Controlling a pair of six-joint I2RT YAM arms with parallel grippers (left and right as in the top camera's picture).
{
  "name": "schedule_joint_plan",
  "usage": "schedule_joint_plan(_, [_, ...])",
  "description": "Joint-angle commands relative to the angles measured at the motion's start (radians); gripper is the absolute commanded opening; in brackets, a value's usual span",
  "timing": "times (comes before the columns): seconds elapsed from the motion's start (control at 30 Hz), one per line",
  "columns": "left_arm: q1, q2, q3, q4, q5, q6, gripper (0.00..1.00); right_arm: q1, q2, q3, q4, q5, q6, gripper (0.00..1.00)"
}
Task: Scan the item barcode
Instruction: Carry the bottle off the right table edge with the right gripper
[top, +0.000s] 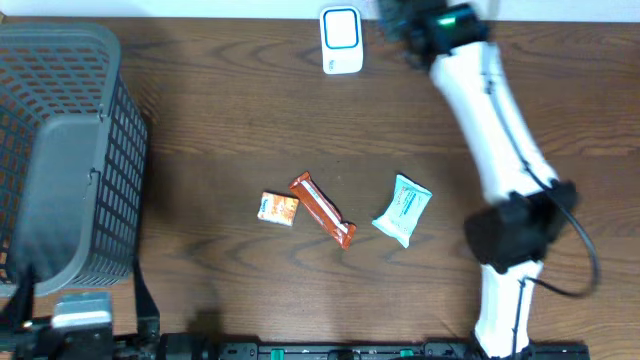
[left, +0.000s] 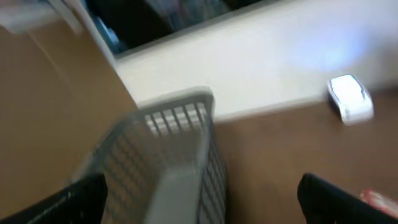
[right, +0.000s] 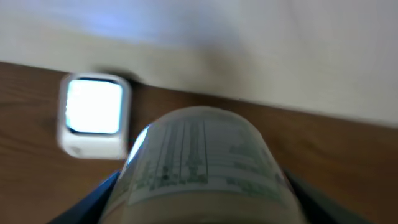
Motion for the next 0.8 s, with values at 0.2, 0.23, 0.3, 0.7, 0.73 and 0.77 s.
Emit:
schedule_joint_plan(0.2, [-0.005, -0.007, -0.042, -0.136, -0.001, 0.008, 0.98, -0.367, -0.039, 0.009, -0.374, 0.029, 0.113, 0.44])
schedule_joint_plan(0.23, [-0.005, -0.007, -0.049, -0.136, -0.001, 0.008, 0.98, -0.4, -0.035, 0.009, -0.393, 0.029, 0.113, 0.44])
schedule_joint_plan(0.3, [-0.005, -0.007, -0.059, -0.136, -0.001, 0.008, 0.98, -0.48, -0.023, 0.008, -0.422, 0.028, 0.113, 0.45])
schedule_joint_plan(0.7, [-0.005, -0.007, -0.064, -0.148, -0.002, 0.008, 0.98, -0.808, -0.006, -0.155, -0.309, -0.103, 0.165, 0.47])
schedule_joint_plan(0.73, [-0.005, -0.007, -0.064, -0.148, -0.002, 0.008, 0.98, -0.826, -0.006, -0.186, -0.291, -0.122, 0.165, 0.47])
schedule_joint_plan(0.77, [-0.005, -0.007, -0.064, -0.148, -0.002, 0.008, 0.98, -0.841, -0.006, -0.22, -0.266, -0.133, 0.165, 0.47])
